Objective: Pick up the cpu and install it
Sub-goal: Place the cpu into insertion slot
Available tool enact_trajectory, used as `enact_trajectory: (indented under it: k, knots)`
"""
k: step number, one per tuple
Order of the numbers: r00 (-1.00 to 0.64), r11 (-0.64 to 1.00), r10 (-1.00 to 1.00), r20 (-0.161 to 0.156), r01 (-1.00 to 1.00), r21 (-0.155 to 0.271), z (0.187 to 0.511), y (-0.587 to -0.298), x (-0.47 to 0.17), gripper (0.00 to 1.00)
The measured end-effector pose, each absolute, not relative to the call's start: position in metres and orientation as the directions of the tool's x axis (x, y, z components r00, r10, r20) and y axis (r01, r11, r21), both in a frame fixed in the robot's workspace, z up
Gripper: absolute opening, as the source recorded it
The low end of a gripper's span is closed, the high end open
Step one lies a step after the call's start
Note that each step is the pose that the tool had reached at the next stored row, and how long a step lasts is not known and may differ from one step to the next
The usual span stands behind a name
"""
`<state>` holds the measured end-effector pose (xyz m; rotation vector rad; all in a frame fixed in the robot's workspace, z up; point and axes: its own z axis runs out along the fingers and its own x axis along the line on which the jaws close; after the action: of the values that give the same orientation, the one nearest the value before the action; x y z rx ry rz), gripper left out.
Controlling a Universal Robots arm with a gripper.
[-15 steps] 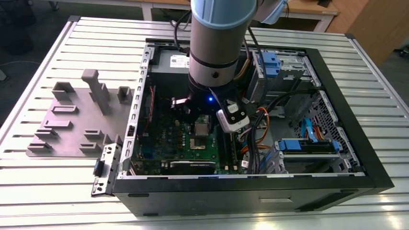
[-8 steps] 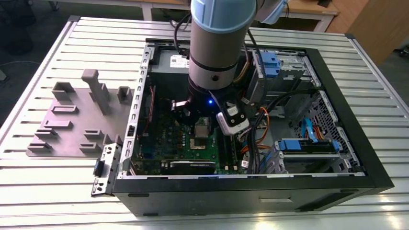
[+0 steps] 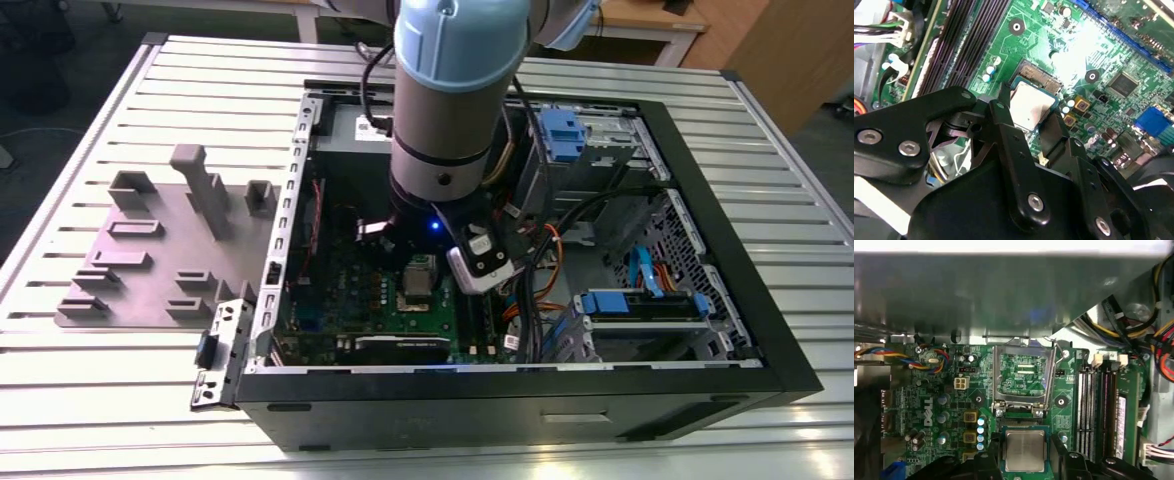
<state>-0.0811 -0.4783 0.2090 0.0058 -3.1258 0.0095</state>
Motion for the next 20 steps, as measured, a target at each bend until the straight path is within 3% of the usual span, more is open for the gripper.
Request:
enact_trajectory:
  k: [20]
  knots:
    - [-1.0,1.0,-0.001,0.016,-0.001,-0.006,0.194,-0.484,-0.085,0.47]
